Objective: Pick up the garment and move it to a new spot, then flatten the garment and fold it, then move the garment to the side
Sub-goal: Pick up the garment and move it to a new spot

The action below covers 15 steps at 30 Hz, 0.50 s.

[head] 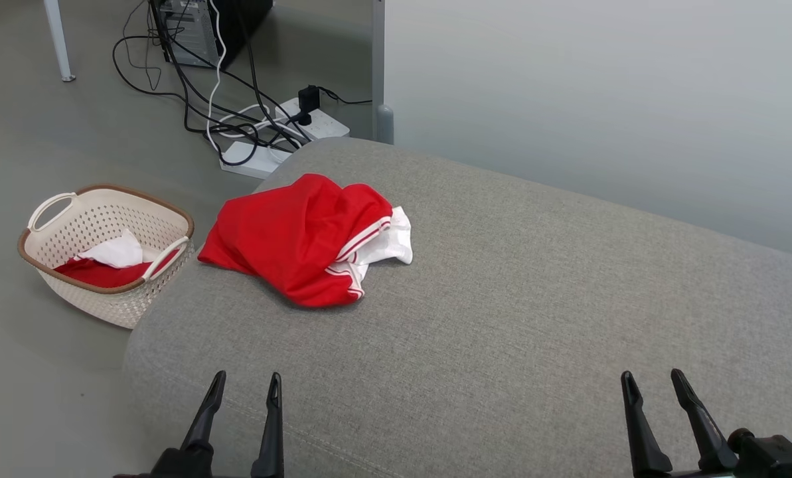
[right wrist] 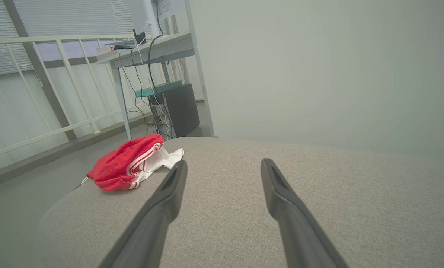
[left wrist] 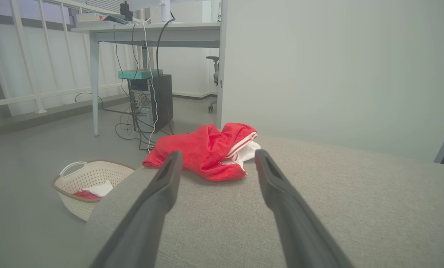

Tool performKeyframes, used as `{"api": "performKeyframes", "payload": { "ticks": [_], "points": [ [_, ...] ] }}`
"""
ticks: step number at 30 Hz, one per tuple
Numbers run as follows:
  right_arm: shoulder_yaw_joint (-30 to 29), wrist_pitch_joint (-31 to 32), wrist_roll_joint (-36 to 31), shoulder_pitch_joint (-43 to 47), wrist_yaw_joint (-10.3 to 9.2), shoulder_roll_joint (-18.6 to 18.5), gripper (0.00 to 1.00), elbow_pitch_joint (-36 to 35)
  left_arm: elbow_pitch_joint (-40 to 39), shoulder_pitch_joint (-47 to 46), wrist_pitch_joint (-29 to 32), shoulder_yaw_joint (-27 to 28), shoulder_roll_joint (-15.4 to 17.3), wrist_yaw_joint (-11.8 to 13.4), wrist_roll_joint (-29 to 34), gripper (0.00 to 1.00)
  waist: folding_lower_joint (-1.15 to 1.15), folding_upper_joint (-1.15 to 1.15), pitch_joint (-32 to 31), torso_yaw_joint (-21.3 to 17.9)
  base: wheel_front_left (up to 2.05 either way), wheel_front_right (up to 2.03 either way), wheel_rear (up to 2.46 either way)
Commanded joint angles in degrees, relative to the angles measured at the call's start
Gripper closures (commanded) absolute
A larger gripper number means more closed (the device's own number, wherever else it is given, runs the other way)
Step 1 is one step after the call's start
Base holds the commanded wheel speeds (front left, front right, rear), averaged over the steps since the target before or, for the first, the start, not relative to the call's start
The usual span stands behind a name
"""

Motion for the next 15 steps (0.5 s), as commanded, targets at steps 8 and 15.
{"api": "performKeyframes", "payload": {
  "ticks": [8,15],
  "points": [
    [2.3,-0.6,-0.4,-2.2,0.24,-1.3,0.00,-1.3,-0.8,-8.5,-0.6,1.7,-0.1,-0.1,-1.8,0.00,0.00,0.00,1.3,-3.1,0.00,0.00,0.00],
    [2.9,-0.6,-0.2,-2.8,0.24,-3.0,0.00,-1.4,6.0,-16.2,-0.6,2.2,-0.1,3.4,-0.6,0.00,0.00,0.00,3.1,-7.5,0.00,0.00,0.00]
  ]
}}
